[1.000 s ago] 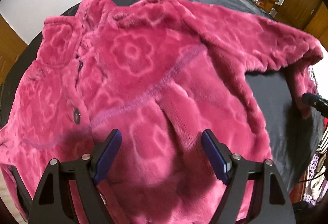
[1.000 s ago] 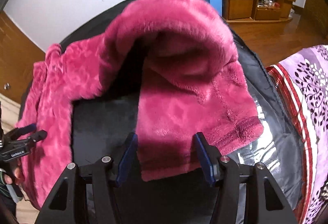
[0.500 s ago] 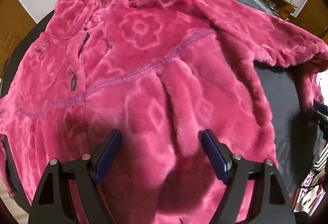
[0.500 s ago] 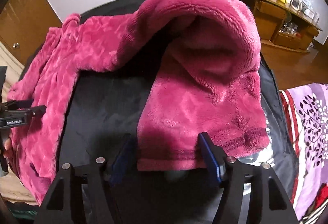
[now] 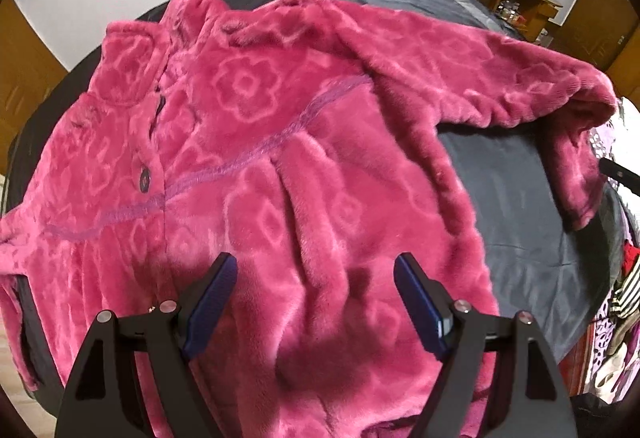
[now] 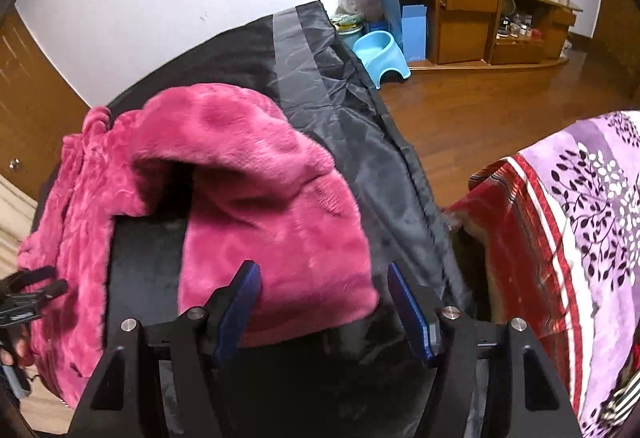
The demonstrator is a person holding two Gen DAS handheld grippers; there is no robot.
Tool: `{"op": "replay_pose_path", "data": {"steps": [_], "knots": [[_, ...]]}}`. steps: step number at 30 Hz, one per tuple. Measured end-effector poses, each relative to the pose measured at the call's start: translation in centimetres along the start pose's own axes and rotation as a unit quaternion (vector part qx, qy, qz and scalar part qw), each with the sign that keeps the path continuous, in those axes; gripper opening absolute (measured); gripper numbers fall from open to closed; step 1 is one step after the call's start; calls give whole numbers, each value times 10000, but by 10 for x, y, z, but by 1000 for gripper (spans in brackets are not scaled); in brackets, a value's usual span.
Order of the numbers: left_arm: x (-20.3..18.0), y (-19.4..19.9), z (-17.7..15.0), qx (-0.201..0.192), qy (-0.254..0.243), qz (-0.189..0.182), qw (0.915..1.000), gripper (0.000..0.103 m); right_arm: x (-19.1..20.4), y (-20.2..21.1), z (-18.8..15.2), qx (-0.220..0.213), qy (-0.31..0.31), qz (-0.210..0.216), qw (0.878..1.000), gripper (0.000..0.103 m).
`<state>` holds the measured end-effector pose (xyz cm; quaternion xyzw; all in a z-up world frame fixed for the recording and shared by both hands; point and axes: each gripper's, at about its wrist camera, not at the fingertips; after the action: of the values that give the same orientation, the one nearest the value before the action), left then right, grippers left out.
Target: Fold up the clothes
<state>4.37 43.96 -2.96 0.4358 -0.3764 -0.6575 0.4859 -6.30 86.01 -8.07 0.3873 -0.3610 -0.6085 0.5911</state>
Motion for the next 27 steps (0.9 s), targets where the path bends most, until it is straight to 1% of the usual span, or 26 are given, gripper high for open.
{"op": "replay_pose_path", "data": {"steps": [5,8,12,13,14,16,17,18,19,23,27], "knots": [[-8,12,6,-46,-56,-36,10000,83,5,-13,4,56,130,43,9999,68],[1,18,8,-60,38,-70,9999,83,9,-18,3,128,165,147,9997,68],[12,17,14,-69,190,-61,9998,83,16,-18,-2,91,351,-26,9993,66],[13,18,13,-71,228,-66,9997,83,18,-17,-2,86,407,-123,9991,64],[14,19,13,-73,266,-73,9996,83,19,-16,-3,75,441,-196,9988,56],[16,20,12,-73,314,-72,9995,83,20,-12,-6,34,459,-270,9986,35],[16,20,11,-69,328,-68,9994,83,20,-9,-7,-1,439,-271,9987,32],[16,19,11,-59,338,-62,9994,83,20,-6,-7,-64,433,-292,9986,24],[17,19,10,-49,346,-52,9994,83,20,-2,-8,-140,432,-321,9984,21],[19,21,7,-38,402,-44,9992,84,19,19,-7,-502,383,-299,9976,19],[19,20,7,-43,416,-52,9991,83,18,40,-1,-766,226,-97,9968,19]]}}
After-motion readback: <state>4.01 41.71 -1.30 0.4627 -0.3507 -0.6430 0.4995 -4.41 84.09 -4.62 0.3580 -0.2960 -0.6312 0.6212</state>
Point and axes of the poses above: each gripper's, at about its wrist camera, not at the fingertips, and y roughly against the way its jaws point, x to its left, z to its top, and after that the axes turned 15 degrees about -z, right-handed
